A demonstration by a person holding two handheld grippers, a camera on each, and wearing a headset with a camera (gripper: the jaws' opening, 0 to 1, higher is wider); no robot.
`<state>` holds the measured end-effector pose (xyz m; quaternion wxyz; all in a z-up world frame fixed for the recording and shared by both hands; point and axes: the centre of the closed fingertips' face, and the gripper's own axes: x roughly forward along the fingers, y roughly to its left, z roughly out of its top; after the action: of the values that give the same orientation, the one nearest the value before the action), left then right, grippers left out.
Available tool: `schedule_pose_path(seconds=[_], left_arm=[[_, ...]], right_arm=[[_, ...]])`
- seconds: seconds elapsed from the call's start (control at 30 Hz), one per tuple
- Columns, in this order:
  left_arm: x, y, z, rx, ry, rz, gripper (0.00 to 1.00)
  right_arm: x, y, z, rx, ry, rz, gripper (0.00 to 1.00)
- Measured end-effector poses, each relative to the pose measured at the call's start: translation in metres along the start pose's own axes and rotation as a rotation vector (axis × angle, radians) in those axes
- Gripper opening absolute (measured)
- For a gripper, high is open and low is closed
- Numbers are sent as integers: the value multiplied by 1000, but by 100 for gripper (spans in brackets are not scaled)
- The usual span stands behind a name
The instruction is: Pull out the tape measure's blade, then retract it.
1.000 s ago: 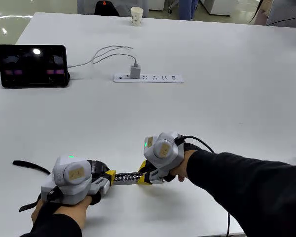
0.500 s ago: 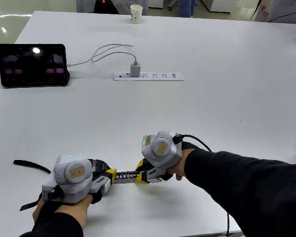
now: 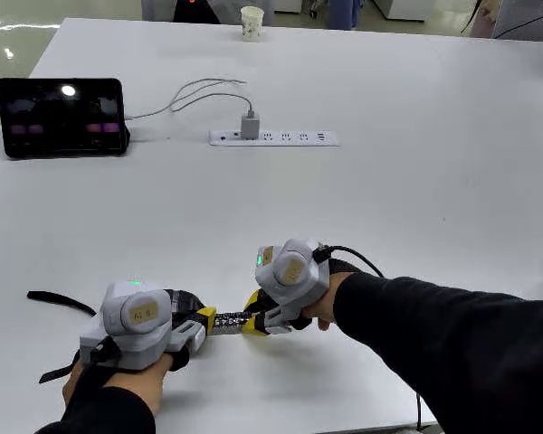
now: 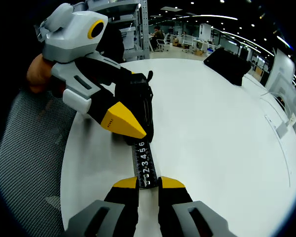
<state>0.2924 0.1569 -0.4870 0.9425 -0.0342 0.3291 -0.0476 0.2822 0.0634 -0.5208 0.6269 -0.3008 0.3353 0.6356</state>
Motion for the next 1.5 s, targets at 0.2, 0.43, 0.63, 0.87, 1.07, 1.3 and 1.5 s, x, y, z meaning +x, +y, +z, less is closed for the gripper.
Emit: schedule_pose_path(seconds=[0.2,0.43,0.63,0.87,1.07,1.3,1.5], left_arm=[[-1,0,0,-3,2,-1,60],[-1,0,0,-4,2,-2,60],[0,0,0,-1,-2,0,60],[0,0,1,0,-2,0,60],[0,0,0,-5,0,-5,60],[-1,0,1,-7,-2,-9,60],[-1,0,0,-9,2,-12,60]], right_arm=[[1,1,3,-3,-4,3,11],[3,1,6,5,-16,3,11],[4,2,7,-4,-18,7,11],[7,2,10,-4,-32,12,11],[9,3,13,-4,-36,13,11],[11,3,17,-2,-42,16,11],[14,4,20,-3,-43,21,11]])
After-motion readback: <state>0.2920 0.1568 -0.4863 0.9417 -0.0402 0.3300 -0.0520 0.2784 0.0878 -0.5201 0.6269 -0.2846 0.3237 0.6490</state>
